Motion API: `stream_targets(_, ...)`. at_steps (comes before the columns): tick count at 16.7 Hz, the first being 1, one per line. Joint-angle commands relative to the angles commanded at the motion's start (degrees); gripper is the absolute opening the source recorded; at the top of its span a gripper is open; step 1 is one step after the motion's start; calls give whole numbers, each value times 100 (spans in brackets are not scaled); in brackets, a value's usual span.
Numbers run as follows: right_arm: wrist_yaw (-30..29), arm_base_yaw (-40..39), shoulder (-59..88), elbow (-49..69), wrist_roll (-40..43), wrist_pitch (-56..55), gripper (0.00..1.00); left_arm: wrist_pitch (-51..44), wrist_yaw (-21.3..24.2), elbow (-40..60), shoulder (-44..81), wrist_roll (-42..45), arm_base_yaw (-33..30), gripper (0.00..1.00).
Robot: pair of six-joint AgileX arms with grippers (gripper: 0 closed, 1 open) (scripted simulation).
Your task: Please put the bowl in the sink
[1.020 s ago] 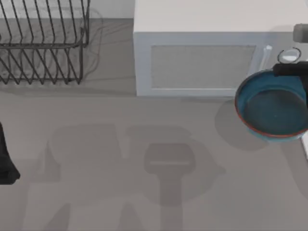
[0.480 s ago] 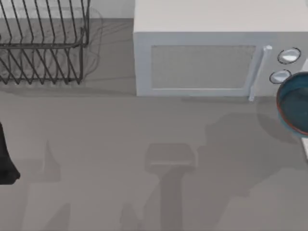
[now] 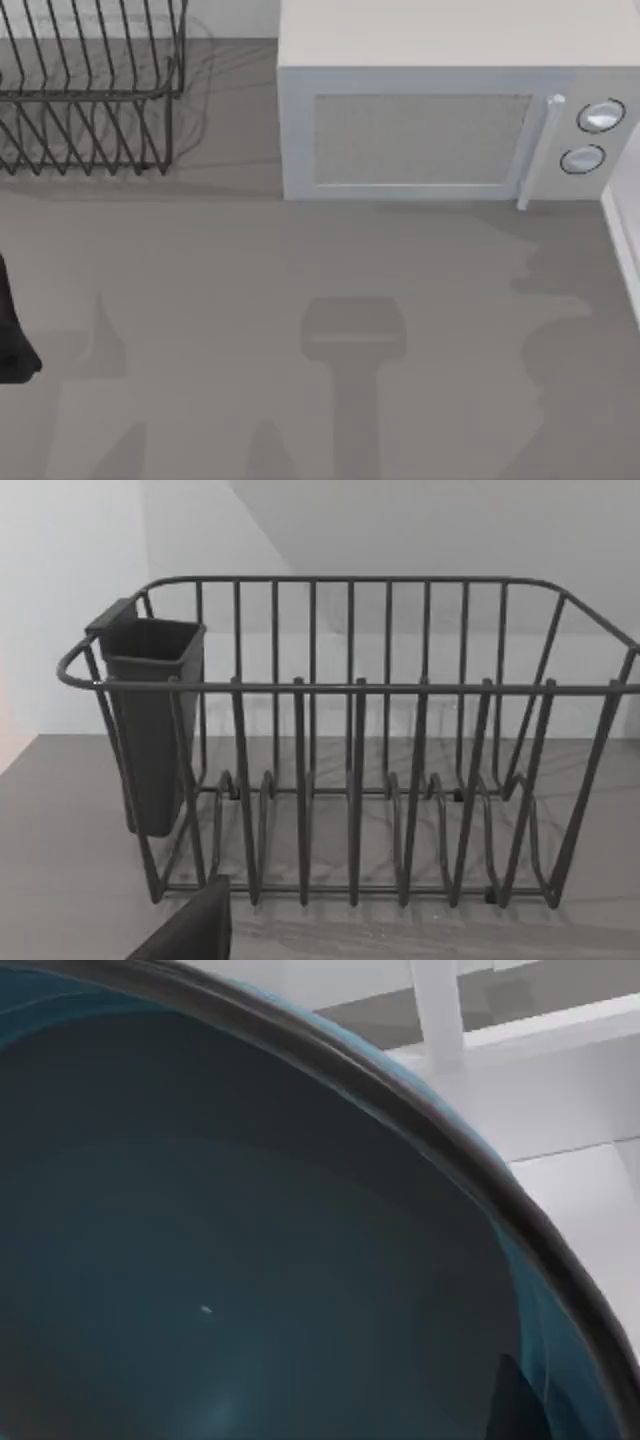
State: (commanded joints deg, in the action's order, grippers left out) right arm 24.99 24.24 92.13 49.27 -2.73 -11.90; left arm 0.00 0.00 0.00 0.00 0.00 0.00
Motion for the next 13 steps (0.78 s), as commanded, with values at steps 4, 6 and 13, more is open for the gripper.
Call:
stream_targets(4, 292, 383, -345, -829, 129, -2251, 0, 0, 0, 0, 0, 0, 0, 100)
stream_targets(6, 344, 498, -476, -1143, 161, -3034, 0, 0, 0, 0, 0, 0, 0, 100)
stream_targets(13, 375, 592, -659, -1513, 168, -4002, 0, 0, 0, 0, 0, 0, 0, 100)
